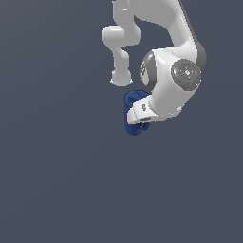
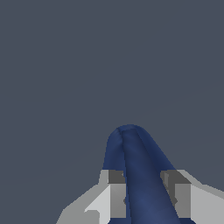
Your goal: Pick up the object and move it to a goal position.
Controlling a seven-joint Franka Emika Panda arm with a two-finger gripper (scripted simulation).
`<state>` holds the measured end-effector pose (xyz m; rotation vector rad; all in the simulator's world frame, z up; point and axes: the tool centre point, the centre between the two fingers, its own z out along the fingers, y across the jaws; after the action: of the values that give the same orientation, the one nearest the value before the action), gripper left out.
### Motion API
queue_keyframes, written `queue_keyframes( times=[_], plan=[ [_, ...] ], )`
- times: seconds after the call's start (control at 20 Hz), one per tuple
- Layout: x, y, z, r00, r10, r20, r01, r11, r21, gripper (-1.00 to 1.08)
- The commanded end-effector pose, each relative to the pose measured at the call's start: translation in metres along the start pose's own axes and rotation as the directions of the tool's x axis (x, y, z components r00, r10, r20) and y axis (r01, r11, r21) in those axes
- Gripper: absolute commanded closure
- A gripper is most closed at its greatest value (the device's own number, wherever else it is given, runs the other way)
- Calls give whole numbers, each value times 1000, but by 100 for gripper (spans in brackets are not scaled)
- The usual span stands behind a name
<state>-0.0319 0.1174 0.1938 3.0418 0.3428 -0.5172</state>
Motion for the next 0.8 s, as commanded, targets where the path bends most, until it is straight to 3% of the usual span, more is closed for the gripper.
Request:
queue_keyframes(
  times=[0.0,0.35,0.75],
  plan=[
    [1,2,-1,1000,0,0,0,1000,0,108],
    [10,25,-8,1000,0,0,0,1000,0,108],
    [28,72,-24,1000,1,1,-1,1000,-1,108]
  ],
)
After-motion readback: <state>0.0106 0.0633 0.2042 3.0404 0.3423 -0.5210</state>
